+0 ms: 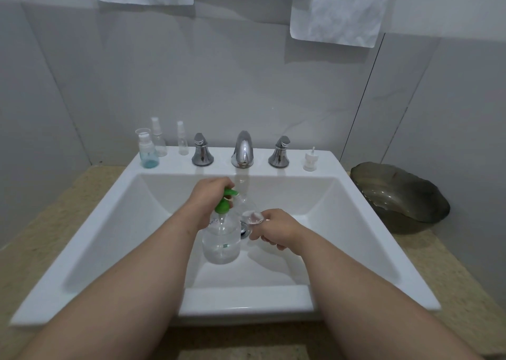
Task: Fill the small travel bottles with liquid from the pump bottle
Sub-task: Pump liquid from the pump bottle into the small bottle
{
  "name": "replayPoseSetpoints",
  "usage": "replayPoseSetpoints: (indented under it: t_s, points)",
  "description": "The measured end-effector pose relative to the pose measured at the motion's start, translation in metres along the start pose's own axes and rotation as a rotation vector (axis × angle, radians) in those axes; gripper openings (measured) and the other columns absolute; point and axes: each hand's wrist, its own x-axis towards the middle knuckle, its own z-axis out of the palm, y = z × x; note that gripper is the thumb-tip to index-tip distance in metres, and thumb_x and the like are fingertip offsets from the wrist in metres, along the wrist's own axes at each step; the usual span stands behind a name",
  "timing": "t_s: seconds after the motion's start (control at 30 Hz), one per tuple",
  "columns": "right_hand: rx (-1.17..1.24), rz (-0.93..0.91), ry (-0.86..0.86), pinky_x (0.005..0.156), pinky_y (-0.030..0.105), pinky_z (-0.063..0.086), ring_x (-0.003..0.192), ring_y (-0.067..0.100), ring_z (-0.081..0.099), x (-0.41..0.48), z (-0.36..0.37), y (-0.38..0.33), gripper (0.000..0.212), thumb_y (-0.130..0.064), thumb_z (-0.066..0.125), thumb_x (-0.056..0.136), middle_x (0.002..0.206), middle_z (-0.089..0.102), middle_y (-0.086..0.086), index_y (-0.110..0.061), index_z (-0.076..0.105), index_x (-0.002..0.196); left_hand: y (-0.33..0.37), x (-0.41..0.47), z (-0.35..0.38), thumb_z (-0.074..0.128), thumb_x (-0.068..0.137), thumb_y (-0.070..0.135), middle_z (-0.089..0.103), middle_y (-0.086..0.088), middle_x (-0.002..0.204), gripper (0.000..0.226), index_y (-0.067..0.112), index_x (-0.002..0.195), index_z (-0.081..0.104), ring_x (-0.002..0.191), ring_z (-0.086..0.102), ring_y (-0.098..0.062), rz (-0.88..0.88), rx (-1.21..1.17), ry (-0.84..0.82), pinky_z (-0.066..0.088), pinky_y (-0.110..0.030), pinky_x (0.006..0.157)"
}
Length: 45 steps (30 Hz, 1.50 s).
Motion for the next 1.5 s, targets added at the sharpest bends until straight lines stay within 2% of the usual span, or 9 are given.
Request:
replayPoseSetpoints:
  t_s: [0.3, 0.5, 0.73, 0.87, 1.03, 1.23, 1.33, 1.43, 1.5]
  points:
    - [-0.005, -0.009, 0.004, 0.051, 0.026, 0.022, 0.06, 0.02, 0.032, -0.002, -0.002, -0.001, 0.014, -0.013, 0.07, 0.074, 0.069, 0.043, 0.004, -0.018, 0.059, 0.082, -0.011, -0.004, -0.002, 0.052, 0.093, 0.014, 0.062, -0.011, 0.054, 0.03, 0.005, 0.066, 0.057, 0.06, 0.051, -0.028, 0.093, -0.032, -0.023, 0.04, -0.033, 0.06]
    - [-0.009, -0.012, 0.001, 0.052, 0.026, 0.023, 0.061, 0.02, 0.032, -0.005, -0.001, -0.003, 0.014, -0.014, 0.07, 0.075, 0.073, 0.044, 0.006, -0.016, 0.059, 0.082, -0.023, -0.008, -0.006, 0.056, 0.079, 0.06, 0.074, -0.02, 0.091, 0.048, 0.014, 0.075, 0.068, 0.072, 0.058, -0.025, 0.064, 0.03, 0.003, 0.043, -0.034, 0.07]
    - [-0.027, 0.038, -0.041, 0.05, 0.024, 0.026, 0.057, 0.018, 0.034, -0.008, -0.002, -0.002, 0.013, -0.015, 0.071, 0.079, 0.069, 0.047, 0.002, -0.017, 0.06, 0.084, -0.026, -0.001, -0.005, 0.057, 0.095, 0.062, 0.076, -0.016, 0.115, 0.049, 0.017, 0.087, 0.073, 0.083, 0.059, -0.021, -0.017, 0.092, -0.097, 0.045, -0.035, 0.084]
    - [-0.026, 0.052, -0.064, 0.05, 0.024, 0.026, 0.056, 0.017, 0.033, -0.008, -0.002, -0.002, 0.013, -0.015, 0.071, 0.08, 0.068, 0.046, 0.001, -0.018, 0.06, 0.086, -0.029, 0.0, -0.015, 0.065, 0.087, 0.068, 0.079, -0.007, 0.112, 0.054, 0.018, 0.102, 0.078, 0.1, 0.069, -0.026, -0.074, 0.078, -0.148, 0.048, -0.044, 0.11]
    - [-0.033, 0.077, -0.091, 0.049, 0.023, 0.024, 0.052, 0.016, 0.031, -0.012, -0.002, -0.003, 0.012, -0.014, 0.07, 0.082, 0.067, 0.046, 0.001, -0.019, 0.059, 0.082, -0.028, -0.002, -0.011, 0.061, 0.096, 0.06, 0.079, -0.008, 0.11, 0.045, 0.017, 0.1, 0.077, 0.084, 0.065, -0.023, -0.064, 0.078, -0.148, 0.05, -0.038, 0.091]
    - [-0.006, 0.085, -0.104, 0.048, 0.024, 0.023, 0.052, 0.015, 0.029, -0.016, -0.003, -0.003, 0.012, -0.013, 0.069, 0.084, 0.069, 0.046, 0.001, -0.019, 0.059, 0.081, -0.033, -0.003, -0.011, 0.058, 0.096, 0.063, 0.078, -0.002, 0.104, 0.047, 0.019, 0.097, 0.077, 0.083, 0.063, -0.02, -0.064, 0.076, -0.116, 0.049, -0.039, 0.094]
    - [-0.009, 0.07, -0.1, 0.049, 0.024, 0.024, 0.051, 0.015, 0.03, -0.015, -0.003, -0.004, 0.01, -0.014, 0.069, 0.083, 0.069, 0.045, 0.001, -0.019, 0.06, 0.084, -0.036, -0.003, -0.011, 0.057, 0.09, 0.07, 0.078, -0.002, 0.109, 0.055, 0.02, 0.098, 0.079, 0.085, 0.063, -0.02, -0.06, 0.08, -0.109, 0.049, -0.035, 0.085]
    - [0.002, 0.053, -0.081, 0.049, 0.024, 0.025, 0.052, 0.015, 0.032, -0.012, -0.003, -0.003, 0.011, -0.016, 0.07, 0.082, 0.068, 0.047, 0.0, -0.02, 0.06, 0.084, -0.036, -0.001, -0.014, 0.058, 0.071, 0.084, 0.079, -0.006, 0.113, 0.071, 0.022, 0.098, 0.079, 0.105, 0.07, -0.03, -0.092, 0.04, -0.165, 0.047, -0.044, 0.106]
    - [-0.005, 0.036, -0.067, 0.05, 0.024, 0.027, 0.054, 0.016, 0.034, -0.011, -0.003, -0.003, 0.01, -0.017, 0.071, 0.08, 0.068, 0.048, 0.0, -0.02, 0.061, 0.081, -0.036, 0.002, -0.016, 0.055, 0.075, 0.084, 0.078, -0.009, 0.117, 0.072, 0.022, 0.103, 0.079, 0.111, 0.069, -0.031, -0.075, 0.018, -0.217, 0.045, -0.046, 0.11]
